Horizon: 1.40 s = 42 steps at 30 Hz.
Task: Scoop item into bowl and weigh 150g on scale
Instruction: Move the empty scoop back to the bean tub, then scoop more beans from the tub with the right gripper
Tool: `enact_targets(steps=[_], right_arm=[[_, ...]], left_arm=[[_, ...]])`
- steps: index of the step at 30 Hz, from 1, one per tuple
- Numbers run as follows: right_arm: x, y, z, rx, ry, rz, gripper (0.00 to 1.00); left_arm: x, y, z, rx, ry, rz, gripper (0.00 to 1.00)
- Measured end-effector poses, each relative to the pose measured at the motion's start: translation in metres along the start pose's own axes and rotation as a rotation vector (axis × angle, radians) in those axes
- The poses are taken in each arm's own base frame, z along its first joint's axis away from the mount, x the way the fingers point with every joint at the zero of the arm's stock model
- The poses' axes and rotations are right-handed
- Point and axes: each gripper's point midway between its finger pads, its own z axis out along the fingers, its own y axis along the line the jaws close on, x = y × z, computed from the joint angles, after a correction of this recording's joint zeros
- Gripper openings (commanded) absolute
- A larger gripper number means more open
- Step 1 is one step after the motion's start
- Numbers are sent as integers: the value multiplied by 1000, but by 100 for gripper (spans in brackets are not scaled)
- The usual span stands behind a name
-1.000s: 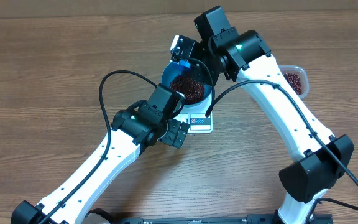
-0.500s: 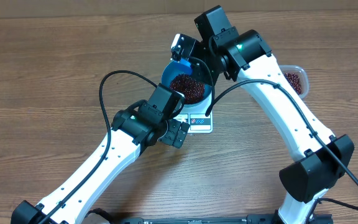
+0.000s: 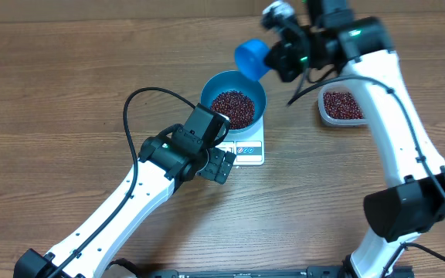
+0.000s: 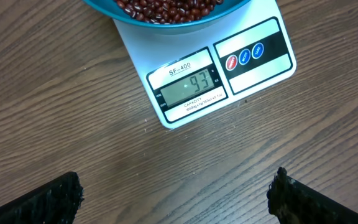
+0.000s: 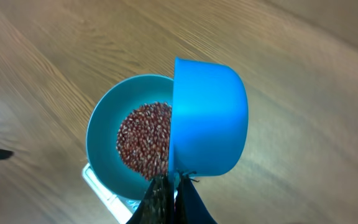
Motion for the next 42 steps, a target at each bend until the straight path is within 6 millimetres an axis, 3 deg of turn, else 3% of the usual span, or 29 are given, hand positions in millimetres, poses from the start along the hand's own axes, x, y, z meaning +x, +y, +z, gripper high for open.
enact_targets(steps=[4,13,17,21,24,32,36,42], right_arm=[[31,-36,-26,-35,30,217,4],[114,-136,-102,70,18,627,4],[149,-159,-118,100,21,747,4],[181,-163,-107,87,72,821,4],[193,-167,-93,105,102,818,4],[205,-171,-56,143,145,755,4],[206,-167,-51,136,160,752,25],[215,-160,-52,135,208,772,41]], left_arm=[[0,0,0,0,0,0,100],[0,0,0,0,0,0,100],[0,0,0,0,0,0,99],[0,0,0,0,0,0,100],[0,0,0,0,0,0,100],[0,0,0,0,0,0,100],[0,0,0,0,0,0,100],[0,0,0,0,0,0,100]])
